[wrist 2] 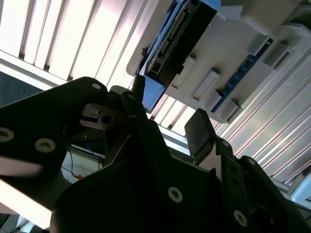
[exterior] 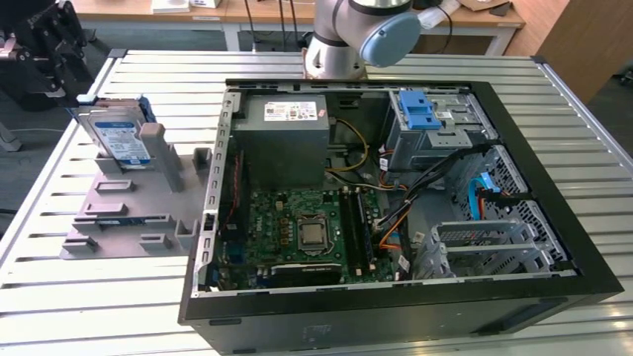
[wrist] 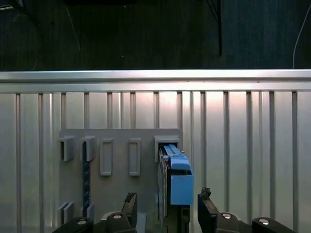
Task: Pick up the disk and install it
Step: 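Pick up the disk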
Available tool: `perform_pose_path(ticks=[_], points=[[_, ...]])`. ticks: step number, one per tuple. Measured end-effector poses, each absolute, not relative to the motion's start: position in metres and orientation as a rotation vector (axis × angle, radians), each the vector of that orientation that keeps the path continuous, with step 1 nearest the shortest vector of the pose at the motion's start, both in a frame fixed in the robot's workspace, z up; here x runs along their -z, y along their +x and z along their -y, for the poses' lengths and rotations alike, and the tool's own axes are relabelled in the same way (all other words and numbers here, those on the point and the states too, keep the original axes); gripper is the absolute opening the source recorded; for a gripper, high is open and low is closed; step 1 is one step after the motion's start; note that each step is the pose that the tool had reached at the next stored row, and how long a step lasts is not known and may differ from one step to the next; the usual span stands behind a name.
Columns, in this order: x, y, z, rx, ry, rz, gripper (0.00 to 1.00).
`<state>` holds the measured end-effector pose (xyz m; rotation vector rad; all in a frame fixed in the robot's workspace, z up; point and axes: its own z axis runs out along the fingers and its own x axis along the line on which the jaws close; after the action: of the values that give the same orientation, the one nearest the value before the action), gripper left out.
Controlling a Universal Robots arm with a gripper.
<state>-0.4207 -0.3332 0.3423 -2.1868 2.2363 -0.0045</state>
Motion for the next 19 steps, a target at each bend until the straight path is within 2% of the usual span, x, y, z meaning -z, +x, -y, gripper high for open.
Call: perform_pose_path(ticks=[19], points=[[-0.3340,-0.4226,0.3302,0.009,-2.173,-2.249,0.60]])
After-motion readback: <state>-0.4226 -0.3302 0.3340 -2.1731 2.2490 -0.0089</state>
